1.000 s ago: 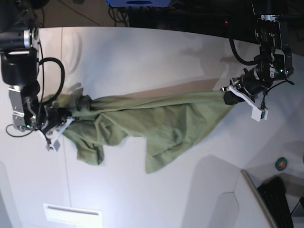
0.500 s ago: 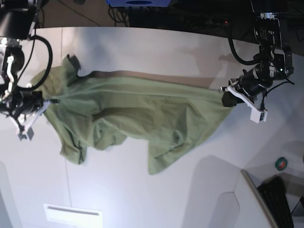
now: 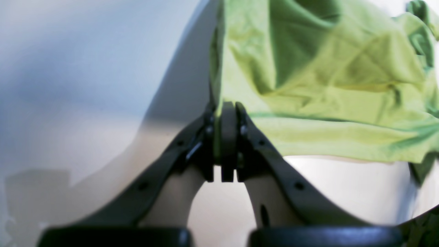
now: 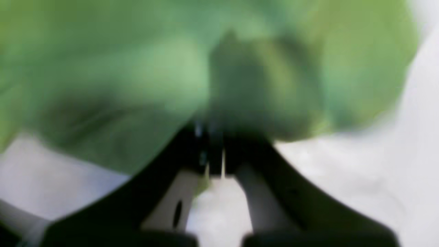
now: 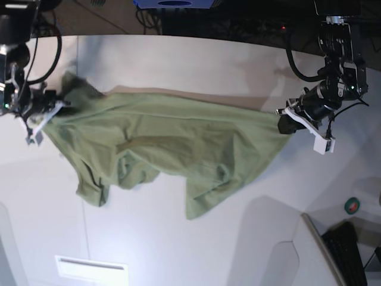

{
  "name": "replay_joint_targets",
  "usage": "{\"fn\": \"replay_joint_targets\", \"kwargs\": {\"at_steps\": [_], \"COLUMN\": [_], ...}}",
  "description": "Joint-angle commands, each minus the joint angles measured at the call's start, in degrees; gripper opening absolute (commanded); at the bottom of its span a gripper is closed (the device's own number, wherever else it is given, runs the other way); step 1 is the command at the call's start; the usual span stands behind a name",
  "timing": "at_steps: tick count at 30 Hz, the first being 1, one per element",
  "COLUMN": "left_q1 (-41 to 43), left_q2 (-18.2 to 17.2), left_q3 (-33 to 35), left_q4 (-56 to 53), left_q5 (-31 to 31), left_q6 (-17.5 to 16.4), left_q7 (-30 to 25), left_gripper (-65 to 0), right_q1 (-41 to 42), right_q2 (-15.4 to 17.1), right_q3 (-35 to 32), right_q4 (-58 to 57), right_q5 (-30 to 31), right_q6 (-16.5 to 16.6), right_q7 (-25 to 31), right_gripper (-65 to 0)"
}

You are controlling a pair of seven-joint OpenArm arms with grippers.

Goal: Layout the t-shirt on the table in an organized manner, then fold the t-shirt properly
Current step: 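Regrasp the shirt corner with the right gripper, left gripper holding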

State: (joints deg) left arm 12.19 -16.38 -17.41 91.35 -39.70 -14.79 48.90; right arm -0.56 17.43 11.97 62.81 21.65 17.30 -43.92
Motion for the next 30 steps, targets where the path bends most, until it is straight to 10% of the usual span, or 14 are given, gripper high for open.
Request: {"fn": "replay_joint_targets", "kwargs": {"at_steps": [1,8,12,22,27,30], "left_q1": [-0.19,0.25,0.96,0.87,0.87,0.78], "left_q2": [-0.54,-0.01,0.78,1.22,1.22,1.22], "left_q3": [-0.22,-0.22,-0.22,-0.22,-0.22,-0.22], "left_q4": [1.00,1.00,0.91,0.91,0.82,0.82], "left_q5": [-0.69,-0.78,-0.69,-0.69,-0.69,-0.69], "left_q6": [-0.03,-0.03,-0.03,-0.03,-0.03,-0.03], "left_q7": [-0.69,-0.69,-0.69,-0.69,-0.69,-0.69], "left_gripper": [-65.0,-65.0,-65.0,-65.0,-65.0,-65.0], "right_q1": [0.69,11.59,6.14,-6.34,-7.05,-7.13], "right_q2": [0.90,5.47,5.91,-6.05,-12.82,-15.54], "right_q3": [-1.55,-9.64,-1.02,25.26,35.81,39.77], "right_q4": [-4.12,-13.44,-0.26,27.44,29.37,29.11], "right_q5": [-2.44,-2.35,-2.26,-2.09,-2.09,-2.09], "right_q6": [-1.34,-1.34,-1.34,0.15,12.99,20.19], "right_q7": [-1.66,-0.34,-8.25,-16.08,-21.53,-22.67], "right_gripper": [-65.0,-65.0,-65.0,-65.0,-28.4,-24.2]}}
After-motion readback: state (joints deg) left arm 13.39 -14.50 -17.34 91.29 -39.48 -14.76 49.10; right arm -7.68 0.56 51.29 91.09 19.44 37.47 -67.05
